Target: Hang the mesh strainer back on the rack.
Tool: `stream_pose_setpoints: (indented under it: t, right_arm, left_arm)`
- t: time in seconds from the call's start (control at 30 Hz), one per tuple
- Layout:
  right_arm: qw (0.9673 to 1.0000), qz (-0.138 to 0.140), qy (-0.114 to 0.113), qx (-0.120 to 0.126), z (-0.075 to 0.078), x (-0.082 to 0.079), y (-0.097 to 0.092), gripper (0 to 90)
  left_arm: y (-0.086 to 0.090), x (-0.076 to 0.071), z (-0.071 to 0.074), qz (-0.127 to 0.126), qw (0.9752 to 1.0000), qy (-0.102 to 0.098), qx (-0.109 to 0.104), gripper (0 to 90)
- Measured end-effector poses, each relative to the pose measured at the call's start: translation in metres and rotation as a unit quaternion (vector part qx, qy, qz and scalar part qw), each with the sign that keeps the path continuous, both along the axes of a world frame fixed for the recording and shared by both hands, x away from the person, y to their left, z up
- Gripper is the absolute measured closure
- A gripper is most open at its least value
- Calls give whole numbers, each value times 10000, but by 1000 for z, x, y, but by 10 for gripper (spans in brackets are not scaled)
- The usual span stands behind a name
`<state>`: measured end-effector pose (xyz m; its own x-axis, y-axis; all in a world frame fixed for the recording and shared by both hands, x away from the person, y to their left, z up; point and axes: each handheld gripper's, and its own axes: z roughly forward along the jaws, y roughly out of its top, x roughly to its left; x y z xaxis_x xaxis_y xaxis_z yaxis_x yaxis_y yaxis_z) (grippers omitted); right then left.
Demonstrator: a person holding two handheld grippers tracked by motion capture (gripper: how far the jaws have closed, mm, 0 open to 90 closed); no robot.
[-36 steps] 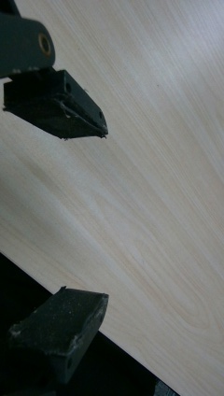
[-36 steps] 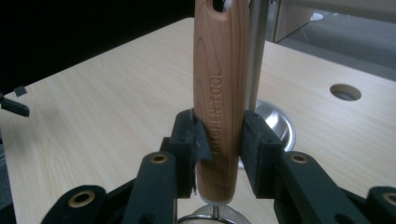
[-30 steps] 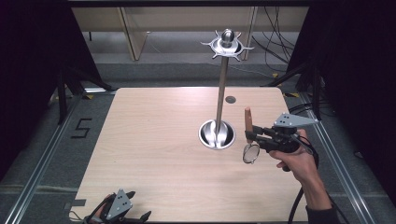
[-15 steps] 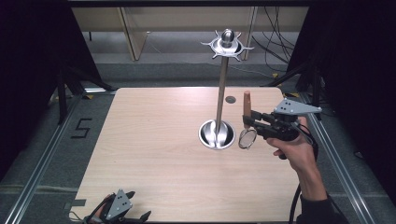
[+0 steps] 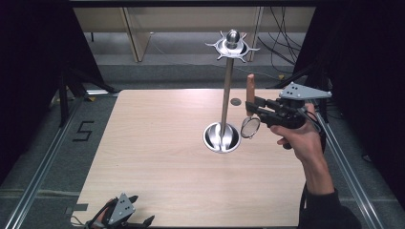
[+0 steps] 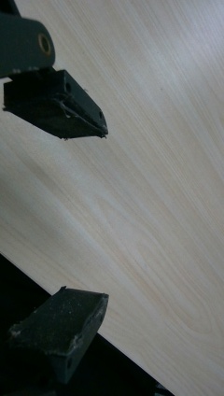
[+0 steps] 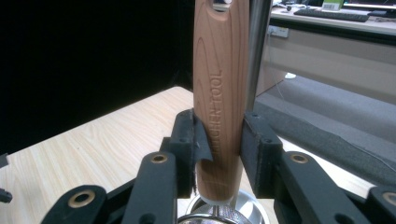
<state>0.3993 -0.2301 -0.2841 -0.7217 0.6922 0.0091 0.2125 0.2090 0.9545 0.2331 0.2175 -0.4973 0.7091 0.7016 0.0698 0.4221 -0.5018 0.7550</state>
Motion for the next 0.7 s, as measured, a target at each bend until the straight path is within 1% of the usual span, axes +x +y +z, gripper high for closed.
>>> stream_pose_setpoints:
  t: [0.03, 0.07, 0.1, 0.13, 0.17, 0.2, 0.23, 0.27, 0.3, 0.33, 0.37, 0.4, 0.43, 0.47, 0.5, 0.53, 0.57, 0.6, 0.63, 0.67, 0.7]
  right_arm:
    - [10000, -37, 25, 24, 2, 1, 1, 690]
    - [10000, -8, -5, 41, 4, 2, 1, 689]
    - [10000, -22, 73, 60, 5, 2, 1, 689]
    - [10000, -58, 19, 46, 6, 4, 1, 690]
    - [10000, -46, 29, 37, 9, 5, 1, 689]
    - [10000, -46, 29, 37, 9, 5, 1, 689]
    - [10000, -54, 20, 53, 11, 6, 2, 689]
    - [9999, -63, 101, 82, 12, 6, 2, 690]
    - [10000, -80, 1, 50, 12, 8, 2, 689]
    - [10000, -48, 49, 43, 13, 9, 3, 689]
    - [10000, -87, 27, 33, 14, 10, 3, 689]
    - [9999, -93, 76, 60, 15, 11, 4, 689]
    - [9999, -73, 32, 69, 16, 13, 4, 689]
    - [9999, -77, 28, 61, 17, 13, 5, 689]
    - [9998, -113, 110, 109, 18, 13, 6, 689]
    - [9998, -86, 59, 139, 20, 14, 7, 689]
    - [9999, -64, 41, 122, 23, 14, 8, 689]
    - [9999, -64, 41, 122, 23, 14, 8, 689]
    - [9999, -87, 26, 139, 24, 14, 9, 689]
    - [9998, -102, 28, 142, 26, 16, 9, 689]
    - [9998, -102, 54, 152, 27, 16, 10, 689]
  left_arm:
    - [0, 0, 0, 3, 10000, -3, 3, 156]
    - [2, 2, 2, -127, 9997, -79, 188, 156]
    - [3, 2, 3, -178, 9995, -88, 247, 157]
    - [2, 2, 2, -166, 9995, -95, 232, 156]
    - [2, 2, 2, -165, 9996, -94, 225, 156]
    - [3, 2, 3, -165, 9994, -118, 264, 156]
    - [1, 0, 0, -51, 10000, -2, 53, 156]
    - [0, 0, 0, -5, 10000, 10, 14, 156]
    - [0, 0, 0, -18, 10000, 16, 30, 156]
    - [1, 0, 1, -64, 9999, 5, 103, 156]
    - [2, 2, 2, -161, 9996, -103, 215, 156]
    - [2, 2, 2, -175, 9995, -114, 236, 156]
    - [1, 0, 0, -52, 10000, -30, 75, 156]
    - [0, 0, 0, -3, 10000, 0, 16, 156]
    - [2, 1, 2, -116, 9998, -51, 175, 156]
    - [2, 2, 2, -177, 9995, -105, 229, 156]
    - [0, 0, 0, -54, 10000, -11, 75, 156]
    - [2, 2, 1, -156, 9996, -74, 207, 156]
    - [1, 2, 1, -103, 9998, -76, 123, 156]
    - [-2, 0, -2, 17, 10000, -20, -84, 156]
    - [0, 1, 0, -110, 9998, -112, 112, 156]
